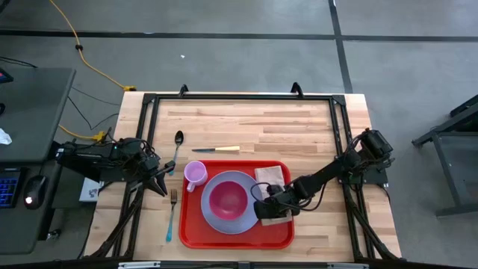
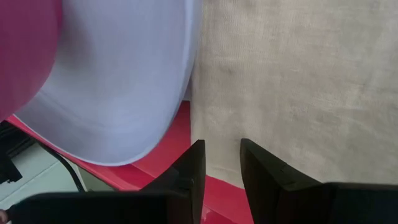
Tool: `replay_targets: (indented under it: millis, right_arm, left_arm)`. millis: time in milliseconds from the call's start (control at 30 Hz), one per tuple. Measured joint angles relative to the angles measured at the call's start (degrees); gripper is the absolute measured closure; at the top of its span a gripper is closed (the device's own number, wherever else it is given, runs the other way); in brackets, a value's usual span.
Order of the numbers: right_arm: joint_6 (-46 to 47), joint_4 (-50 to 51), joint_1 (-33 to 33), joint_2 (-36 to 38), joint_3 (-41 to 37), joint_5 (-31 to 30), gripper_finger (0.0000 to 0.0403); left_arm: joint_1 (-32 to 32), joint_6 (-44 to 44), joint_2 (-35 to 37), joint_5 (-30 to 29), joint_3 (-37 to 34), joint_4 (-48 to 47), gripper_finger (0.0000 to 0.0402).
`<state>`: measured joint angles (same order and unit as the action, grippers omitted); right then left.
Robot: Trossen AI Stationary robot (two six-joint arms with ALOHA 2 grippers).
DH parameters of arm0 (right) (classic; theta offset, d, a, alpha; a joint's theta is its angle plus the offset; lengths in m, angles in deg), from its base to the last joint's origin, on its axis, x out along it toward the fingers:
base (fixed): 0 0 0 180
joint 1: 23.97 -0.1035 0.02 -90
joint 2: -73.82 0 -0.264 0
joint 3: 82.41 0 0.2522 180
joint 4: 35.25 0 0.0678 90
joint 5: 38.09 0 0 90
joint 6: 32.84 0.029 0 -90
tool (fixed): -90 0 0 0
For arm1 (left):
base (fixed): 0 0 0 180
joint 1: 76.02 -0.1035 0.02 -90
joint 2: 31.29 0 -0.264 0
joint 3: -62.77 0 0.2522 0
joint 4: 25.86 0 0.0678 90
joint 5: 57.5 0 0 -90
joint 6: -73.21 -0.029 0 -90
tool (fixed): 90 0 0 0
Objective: Set up tray
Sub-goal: Put the brown napkin to the right of the white plate on the red tray
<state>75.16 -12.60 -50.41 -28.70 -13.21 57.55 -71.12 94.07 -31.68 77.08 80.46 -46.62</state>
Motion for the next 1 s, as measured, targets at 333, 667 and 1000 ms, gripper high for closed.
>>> replay_targets:
  millis: [333, 667, 1000]
  right_arm:
    - [0.0, 0.2, 0.0, 1.9, 0.0, 1.6, 0.0325]
    - [0.0, 5.0, 0.0, 6.4, 0.0, 0.7, 0.0325]
    - [-1.9, 10.1, 0.7, 6.6, 0.0, -1.2, 0.0325]
  left_arm:
    - [0.0, 0.0, 0.0, 0.0, 0.0, 0.0, 0.0328]
    - [0.0, 0.0, 0.0, 0.0, 0.0, 0.0, 0.0328]
    - [0.0, 0.4, 0.0, 0.0, 0.0, 0.0, 0.0328]
